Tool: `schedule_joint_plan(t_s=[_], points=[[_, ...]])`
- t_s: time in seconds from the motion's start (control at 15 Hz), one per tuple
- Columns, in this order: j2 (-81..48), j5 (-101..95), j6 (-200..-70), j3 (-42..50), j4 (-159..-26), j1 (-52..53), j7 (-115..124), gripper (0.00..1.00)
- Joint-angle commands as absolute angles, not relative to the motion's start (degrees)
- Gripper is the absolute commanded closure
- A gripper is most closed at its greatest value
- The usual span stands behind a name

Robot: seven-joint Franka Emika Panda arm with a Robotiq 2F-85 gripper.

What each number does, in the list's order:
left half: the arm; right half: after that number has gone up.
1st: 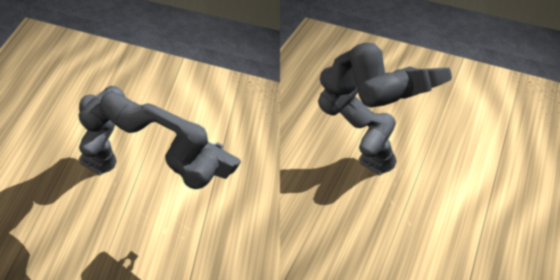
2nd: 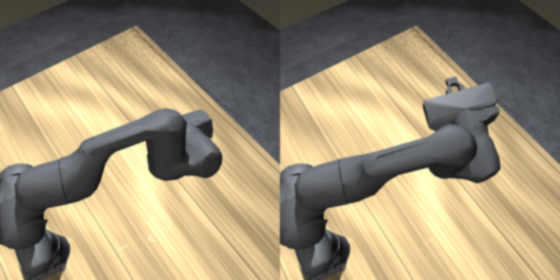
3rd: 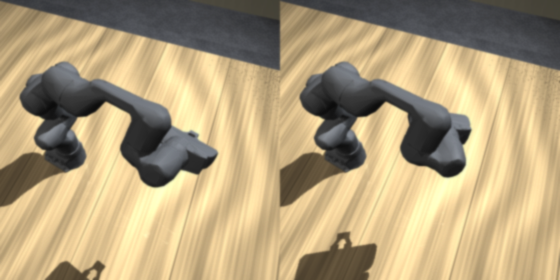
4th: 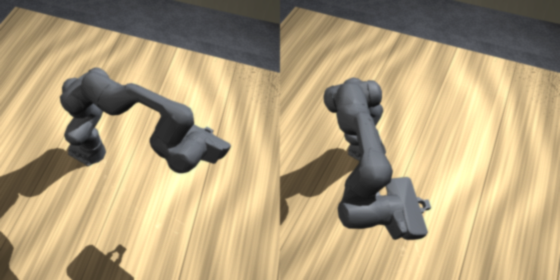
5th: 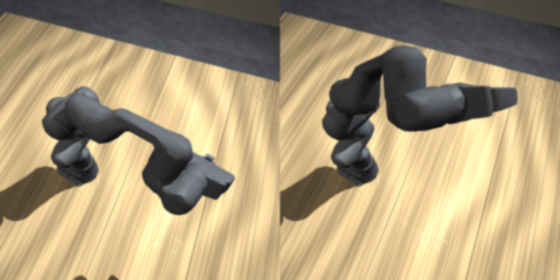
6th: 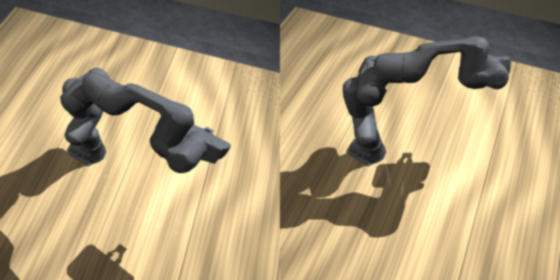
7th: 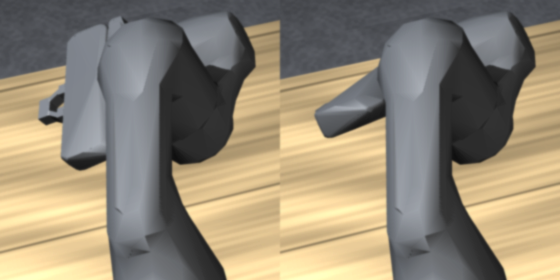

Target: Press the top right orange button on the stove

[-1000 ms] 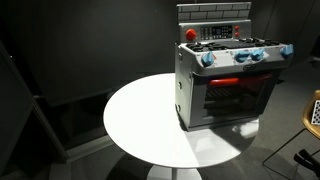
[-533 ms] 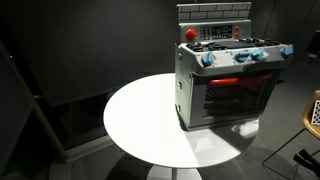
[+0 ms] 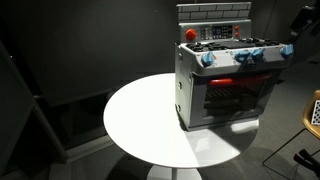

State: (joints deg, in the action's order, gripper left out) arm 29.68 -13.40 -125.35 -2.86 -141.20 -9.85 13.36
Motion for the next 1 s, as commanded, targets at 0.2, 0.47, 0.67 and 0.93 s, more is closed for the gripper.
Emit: schedule_joint_plan(t_s=[0.2,0.47,0.67,0.93], points=[[22.18,-18.15,-132.74,-3.49,-133.87,-11.30,17.66,0.00],[17.44,-23.77,-138.54,-3.92,-130.87,-12.75,22.39,0.00],[13.90,-28.67,-141.18,-4.24,-127.99,-13.52,26.87,0.00],[10.00,-33.95,-141.80,-3.81,-124.39,-12.85,31.89,0.00]])
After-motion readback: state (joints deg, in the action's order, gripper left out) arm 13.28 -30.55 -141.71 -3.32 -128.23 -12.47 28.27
